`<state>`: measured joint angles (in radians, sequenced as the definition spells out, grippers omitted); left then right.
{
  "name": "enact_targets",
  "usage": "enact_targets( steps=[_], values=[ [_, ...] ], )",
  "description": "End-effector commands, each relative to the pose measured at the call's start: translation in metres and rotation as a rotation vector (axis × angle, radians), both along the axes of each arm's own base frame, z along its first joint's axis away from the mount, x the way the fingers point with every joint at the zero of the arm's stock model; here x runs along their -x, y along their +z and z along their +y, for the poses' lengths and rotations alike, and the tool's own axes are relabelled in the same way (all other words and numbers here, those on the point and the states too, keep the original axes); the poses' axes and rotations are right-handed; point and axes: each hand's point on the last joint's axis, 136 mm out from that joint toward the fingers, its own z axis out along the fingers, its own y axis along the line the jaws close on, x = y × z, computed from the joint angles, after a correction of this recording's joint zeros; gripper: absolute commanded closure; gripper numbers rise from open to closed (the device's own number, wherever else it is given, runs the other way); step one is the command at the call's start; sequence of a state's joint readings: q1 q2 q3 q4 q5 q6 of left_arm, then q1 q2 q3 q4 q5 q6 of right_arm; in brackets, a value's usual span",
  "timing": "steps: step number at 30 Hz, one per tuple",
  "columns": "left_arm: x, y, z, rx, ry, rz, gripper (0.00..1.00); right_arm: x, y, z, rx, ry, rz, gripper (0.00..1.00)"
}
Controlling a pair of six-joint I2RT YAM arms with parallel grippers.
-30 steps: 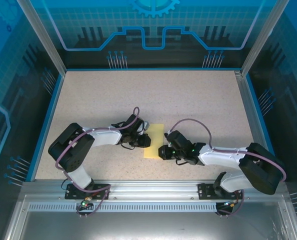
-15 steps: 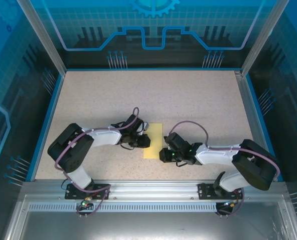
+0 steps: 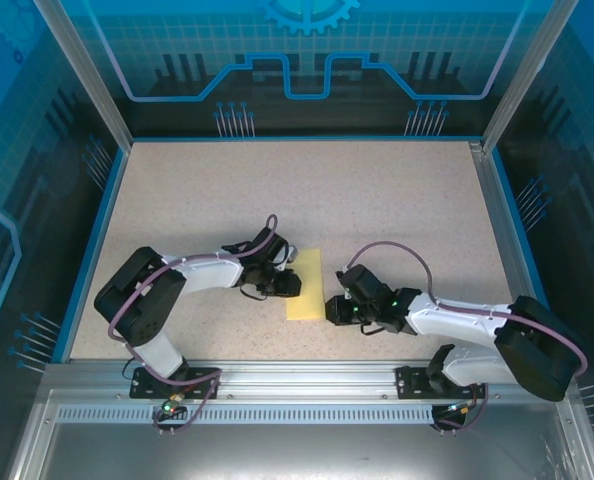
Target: Fold a paper plane with a square sheet of paper (pick it up from the middle)
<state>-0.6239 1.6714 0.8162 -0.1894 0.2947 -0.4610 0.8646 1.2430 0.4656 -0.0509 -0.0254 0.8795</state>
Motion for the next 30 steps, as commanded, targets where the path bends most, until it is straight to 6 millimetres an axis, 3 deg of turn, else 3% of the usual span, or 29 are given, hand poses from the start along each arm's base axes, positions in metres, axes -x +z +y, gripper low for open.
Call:
enact_targets(
  steps=[1,9,17,24,30],
  values=[
    [-0.001,0.026,-0.006,0.038,-0.03,-0.009,0.74,-0.007,0.009,0.004,-0.054,-0.006,0.001,0.81],
    [-0.002,0.049,0.0,0.017,-0.027,-0.049,0.67,-0.019,0.016,0.017,-0.113,-0.003,0.016,0.78],
    [0.028,0.038,0.026,-0.022,0.051,0.015,0.48,-0.018,-0.002,0.015,-0.069,-0.011,0.086,0.75],
    [0.046,0.036,0.028,0.029,0.11,0.045,0.41,-0.015,-0.01,0.016,-0.048,0.001,0.114,0.75],
    [0.046,0.033,0.029,0.039,0.112,0.035,0.4,-0.016,-0.013,0.017,-0.033,-0.005,0.116,0.7]
  ],
)
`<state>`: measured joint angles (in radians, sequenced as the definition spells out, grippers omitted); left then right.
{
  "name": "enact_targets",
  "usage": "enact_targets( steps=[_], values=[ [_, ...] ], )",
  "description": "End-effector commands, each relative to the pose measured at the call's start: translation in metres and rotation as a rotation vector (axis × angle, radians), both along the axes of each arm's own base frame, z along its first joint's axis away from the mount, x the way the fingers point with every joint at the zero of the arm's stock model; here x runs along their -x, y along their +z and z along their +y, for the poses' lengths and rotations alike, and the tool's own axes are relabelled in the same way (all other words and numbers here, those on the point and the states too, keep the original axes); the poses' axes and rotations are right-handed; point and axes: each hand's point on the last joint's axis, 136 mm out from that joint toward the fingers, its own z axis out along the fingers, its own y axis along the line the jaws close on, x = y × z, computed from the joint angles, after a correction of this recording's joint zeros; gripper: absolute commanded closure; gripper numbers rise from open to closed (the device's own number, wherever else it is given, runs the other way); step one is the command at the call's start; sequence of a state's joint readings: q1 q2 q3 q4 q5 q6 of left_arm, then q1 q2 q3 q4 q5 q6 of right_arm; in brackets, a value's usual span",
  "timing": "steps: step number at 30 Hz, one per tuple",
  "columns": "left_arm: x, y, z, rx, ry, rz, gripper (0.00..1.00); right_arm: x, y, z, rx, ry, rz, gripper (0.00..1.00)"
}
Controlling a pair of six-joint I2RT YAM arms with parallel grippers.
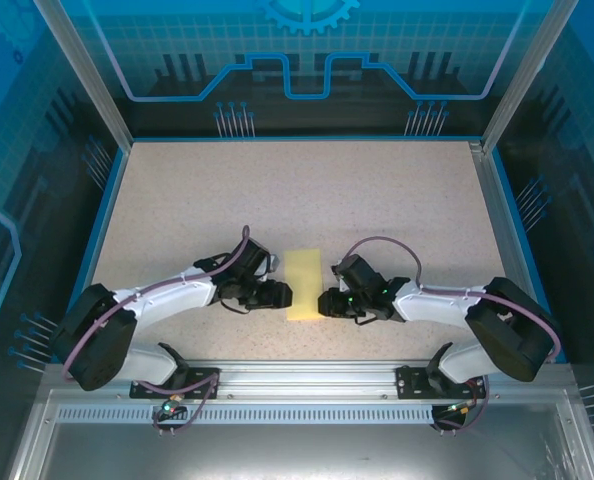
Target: Fold a paper plane with a square sheet of paper (pick it up from the middle)
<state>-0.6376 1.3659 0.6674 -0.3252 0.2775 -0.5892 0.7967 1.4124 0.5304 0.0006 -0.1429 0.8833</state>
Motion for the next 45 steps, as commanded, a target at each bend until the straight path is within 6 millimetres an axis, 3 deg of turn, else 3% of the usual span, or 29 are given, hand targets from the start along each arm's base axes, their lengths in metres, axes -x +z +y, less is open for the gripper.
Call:
enact_targets(
  steps=[1,5,12,20,31,40,45],
  values=[
    [-0.002,0.002,-0.004,0.027,0.01,-0.012,0.4,-0.004,0.004,0.005,-0.013,-0.006,0.004,0.7],
    [-0.012,0.003,-0.014,0.044,0.002,-0.031,0.42,-0.013,0.012,0.008,-0.053,-0.03,-0.017,0.69],
    [-0.032,0.002,-0.033,0.076,-0.017,-0.052,0.46,-0.026,0.009,0.005,-0.086,-0.079,0.001,0.66],
    [-0.039,-0.018,-0.041,0.05,-0.041,-0.032,0.59,-0.033,0.01,0.005,-0.105,-0.09,0.006,0.64],
    [-0.031,-0.044,-0.029,-0.031,-0.065,-0.001,0.72,-0.039,0.011,0.006,-0.104,-0.091,0.021,0.61],
    [-0.023,-0.056,-0.016,-0.091,-0.08,0.004,0.76,-0.044,0.005,-0.005,-0.006,-0.1,0.013,0.59],
    [-0.022,-0.057,-0.015,-0.09,-0.08,0.003,0.77,-0.046,0.002,-0.002,0.011,-0.085,0.026,0.57]
  ],
)
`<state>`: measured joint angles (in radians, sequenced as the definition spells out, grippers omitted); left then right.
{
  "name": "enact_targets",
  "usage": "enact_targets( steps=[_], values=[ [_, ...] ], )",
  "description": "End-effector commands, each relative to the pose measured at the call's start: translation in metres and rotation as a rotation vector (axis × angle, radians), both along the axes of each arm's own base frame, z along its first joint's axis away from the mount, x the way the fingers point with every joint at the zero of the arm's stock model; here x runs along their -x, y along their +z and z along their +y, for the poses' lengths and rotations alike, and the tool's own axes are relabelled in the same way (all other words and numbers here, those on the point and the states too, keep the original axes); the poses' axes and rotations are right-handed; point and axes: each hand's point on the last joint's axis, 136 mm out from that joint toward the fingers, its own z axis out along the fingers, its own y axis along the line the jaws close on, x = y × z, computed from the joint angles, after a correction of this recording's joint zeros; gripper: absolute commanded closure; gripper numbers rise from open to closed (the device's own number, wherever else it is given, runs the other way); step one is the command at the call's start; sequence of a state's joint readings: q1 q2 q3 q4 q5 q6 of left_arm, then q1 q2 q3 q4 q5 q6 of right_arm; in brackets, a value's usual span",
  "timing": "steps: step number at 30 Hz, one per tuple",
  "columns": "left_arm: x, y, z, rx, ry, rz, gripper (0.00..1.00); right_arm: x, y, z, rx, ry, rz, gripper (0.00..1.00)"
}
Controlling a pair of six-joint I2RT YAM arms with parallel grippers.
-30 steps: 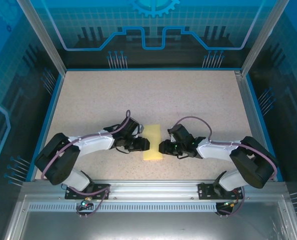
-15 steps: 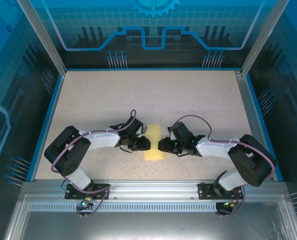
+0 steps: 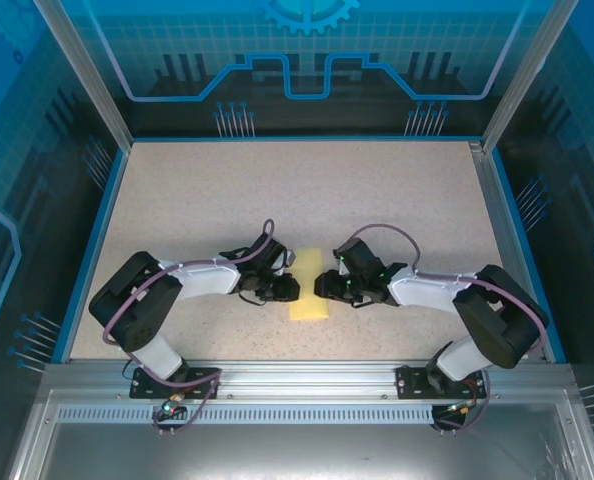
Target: Fold a paper plane with a square sheet of paper (pick it up from the middle)
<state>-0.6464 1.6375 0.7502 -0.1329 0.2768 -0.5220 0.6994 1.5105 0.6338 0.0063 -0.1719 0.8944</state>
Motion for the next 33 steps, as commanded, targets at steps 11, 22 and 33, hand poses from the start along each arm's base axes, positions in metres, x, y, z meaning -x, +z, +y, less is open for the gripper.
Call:
enact_targets(
  steps=[11,22,33],
  values=[
    [0.016,-0.028,0.014,-0.086,-0.019,0.05,0.77,-0.004,-0.002,0.013,0.013,0.05,0.015,0.54],
    [0.017,-0.034,0.015,-0.087,-0.019,0.062,0.78,0.001,0.017,0.028,-0.113,0.054,0.008,0.54],
    [0.02,-0.036,0.017,-0.09,-0.022,0.066,0.78,0.001,0.026,0.028,-0.256,-0.012,0.02,0.53]
  ],
)
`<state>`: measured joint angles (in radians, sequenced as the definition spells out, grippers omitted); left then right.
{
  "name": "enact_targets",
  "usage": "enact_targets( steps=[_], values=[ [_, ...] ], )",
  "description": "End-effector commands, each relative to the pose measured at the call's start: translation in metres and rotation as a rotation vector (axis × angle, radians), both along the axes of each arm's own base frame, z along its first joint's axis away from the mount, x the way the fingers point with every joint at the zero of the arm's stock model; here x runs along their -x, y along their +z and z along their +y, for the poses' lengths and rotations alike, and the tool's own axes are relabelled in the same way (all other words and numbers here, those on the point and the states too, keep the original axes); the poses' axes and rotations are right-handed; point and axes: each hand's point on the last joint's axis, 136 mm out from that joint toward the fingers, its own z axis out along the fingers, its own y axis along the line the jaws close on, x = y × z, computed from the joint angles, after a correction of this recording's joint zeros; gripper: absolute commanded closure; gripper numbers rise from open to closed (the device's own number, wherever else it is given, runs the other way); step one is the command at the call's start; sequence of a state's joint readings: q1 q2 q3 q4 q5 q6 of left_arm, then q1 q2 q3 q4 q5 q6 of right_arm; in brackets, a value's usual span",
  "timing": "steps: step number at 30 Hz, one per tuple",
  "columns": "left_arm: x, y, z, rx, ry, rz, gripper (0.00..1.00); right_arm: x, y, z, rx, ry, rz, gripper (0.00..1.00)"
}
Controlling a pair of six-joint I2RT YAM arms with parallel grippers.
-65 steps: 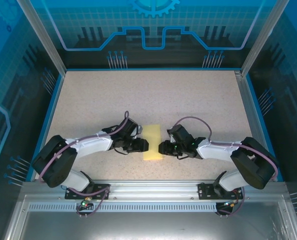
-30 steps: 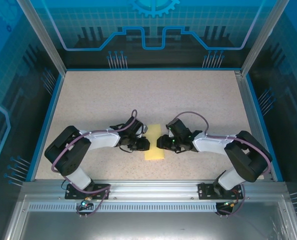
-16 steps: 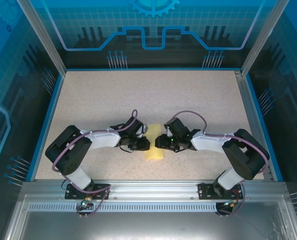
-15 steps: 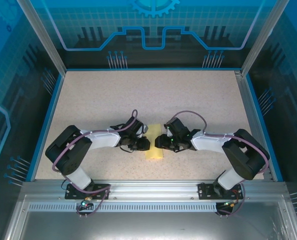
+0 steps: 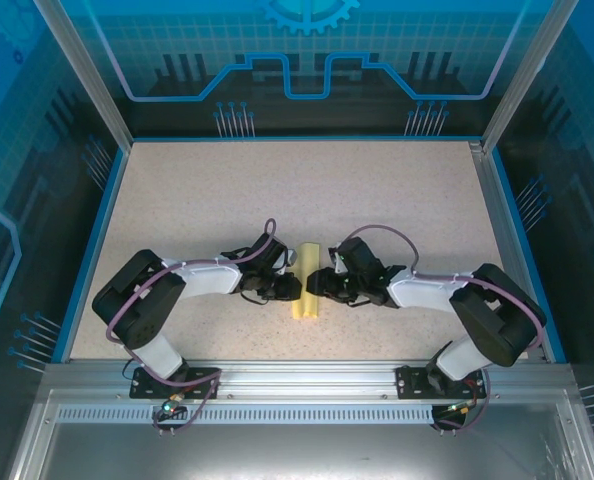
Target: Fold a paper plane with a square sheet of paper (pick it up from the middle)
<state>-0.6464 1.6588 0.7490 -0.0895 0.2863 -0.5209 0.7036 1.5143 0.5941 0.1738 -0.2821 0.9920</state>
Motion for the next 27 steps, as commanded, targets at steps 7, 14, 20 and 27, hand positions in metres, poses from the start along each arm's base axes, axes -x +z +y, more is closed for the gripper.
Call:
enact_targets(
  steps=[7,14,20,27],
  values=[
    [0.026,-0.033,0.023,-0.107,-0.018,0.078,0.78,-0.002,0.001,-0.009,-0.045,-0.046,0.0,0.52],
    [0.027,-0.034,0.024,-0.109,-0.018,0.079,0.78,0.003,-0.014,-0.025,0.061,-0.052,0.016,0.51],
    [0.027,-0.034,0.024,-0.111,-0.02,0.081,0.77,0.007,-0.021,-0.019,0.025,-0.04,0.046,0.51],
    [0.029,-0.034,0.026,-0.117,-0.023,0.083,0.77,0.01,-0.007,-0.007,-0.079,-0.024,0.05,0.5]
  ],
)
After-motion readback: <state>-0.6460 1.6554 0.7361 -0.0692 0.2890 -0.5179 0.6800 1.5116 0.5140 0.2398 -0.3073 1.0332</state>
